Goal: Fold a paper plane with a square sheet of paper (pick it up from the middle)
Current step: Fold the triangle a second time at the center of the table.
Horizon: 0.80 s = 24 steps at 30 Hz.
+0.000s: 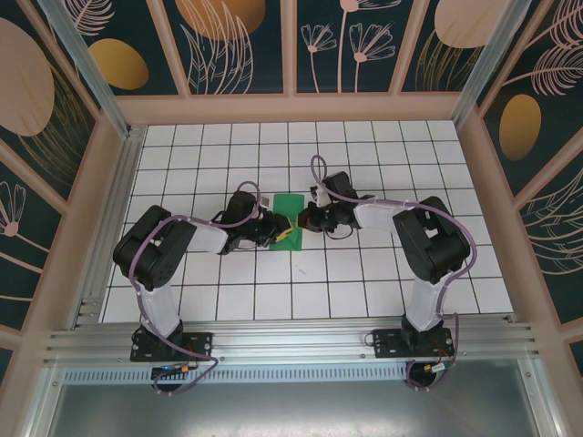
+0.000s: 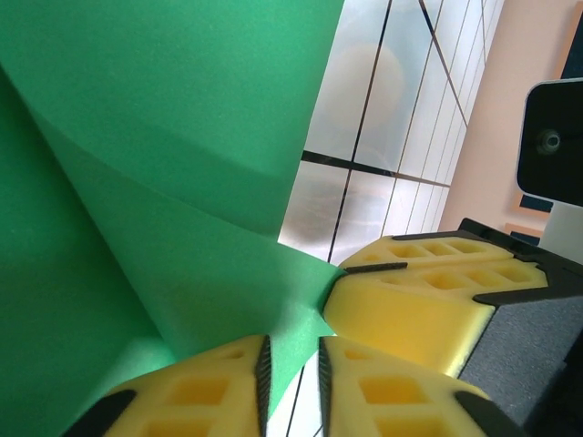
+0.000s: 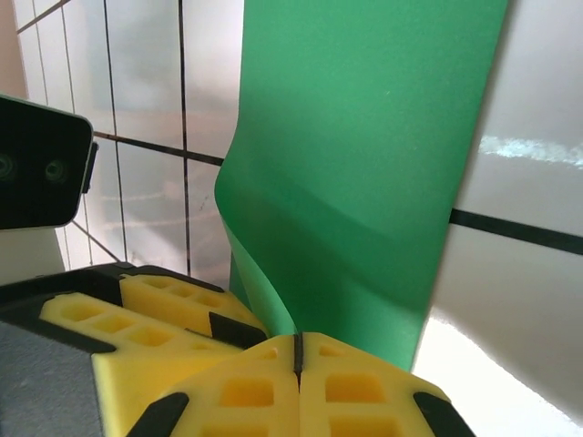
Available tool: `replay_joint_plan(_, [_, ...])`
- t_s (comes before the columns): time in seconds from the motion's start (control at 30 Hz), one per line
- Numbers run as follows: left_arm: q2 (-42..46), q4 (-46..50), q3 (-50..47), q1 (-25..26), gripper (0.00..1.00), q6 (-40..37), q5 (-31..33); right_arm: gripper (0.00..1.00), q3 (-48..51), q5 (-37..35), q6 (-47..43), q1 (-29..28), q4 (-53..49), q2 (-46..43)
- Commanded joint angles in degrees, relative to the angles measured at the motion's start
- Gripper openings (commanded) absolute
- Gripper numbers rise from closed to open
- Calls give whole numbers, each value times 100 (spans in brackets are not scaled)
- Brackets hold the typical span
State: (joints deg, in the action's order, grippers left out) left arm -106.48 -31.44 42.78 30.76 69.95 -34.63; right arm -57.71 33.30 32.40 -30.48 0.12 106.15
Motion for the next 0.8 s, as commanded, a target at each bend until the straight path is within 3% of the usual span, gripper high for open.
replay_joint_plan(0.0, [179,31,-1,35,31,-160,115,4,-234,-259,-364,-45,-265,149])
replay_joint_plan(0.17, [233,144,-100,35,39,-344,162,3,-352,-500,-601,-37,-445,259])
replay_joint_plan(0.3, [246,329,-71,33,40,-500,220,3,-438,-618,-703,-37,-525,317])
replay_joint_plan(0.53, [150,1298,204,28,36,-1050,508,3,-608,-737,-825,-29,-639,429])
replay_joint_plan(0.77, [69,1613,280,30,29,-1251,601,4,-798,-751,-981,-28,-759,584])
